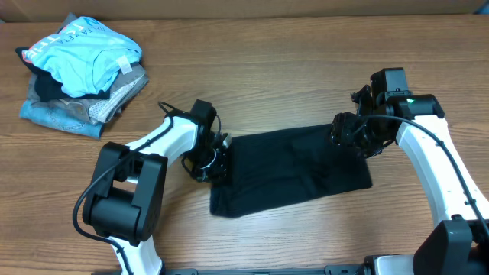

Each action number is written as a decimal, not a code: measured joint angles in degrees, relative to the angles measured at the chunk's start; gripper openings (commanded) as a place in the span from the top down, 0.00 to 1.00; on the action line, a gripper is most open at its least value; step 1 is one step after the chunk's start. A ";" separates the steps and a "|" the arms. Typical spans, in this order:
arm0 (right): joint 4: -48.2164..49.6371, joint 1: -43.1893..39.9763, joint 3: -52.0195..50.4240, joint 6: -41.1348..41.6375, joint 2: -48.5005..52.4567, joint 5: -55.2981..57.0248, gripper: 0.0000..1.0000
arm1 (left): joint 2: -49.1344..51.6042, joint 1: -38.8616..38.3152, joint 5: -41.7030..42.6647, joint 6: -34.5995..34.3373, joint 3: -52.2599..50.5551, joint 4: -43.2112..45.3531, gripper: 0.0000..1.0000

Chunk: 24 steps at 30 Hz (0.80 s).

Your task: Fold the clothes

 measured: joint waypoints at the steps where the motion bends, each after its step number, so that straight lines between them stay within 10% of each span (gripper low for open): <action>1: -0.02 0.00 0.00 0.02 0.00 0.04 0.37 | 0.33 0.66 -1.18 0.07 0.79 -3.72 0.96; 11: 0.22 -0.02 0.02 0.02 0.00 0.48 0.37 | 1.33 13.64 -14.25 1.88 30.27 -32.26 0.96; 24: 0.22 0.00 0.02 0.02 0.00 0.46 0.37 | 1.22 -6.40 -13.42 -2.86 40.15 -24.74 0.93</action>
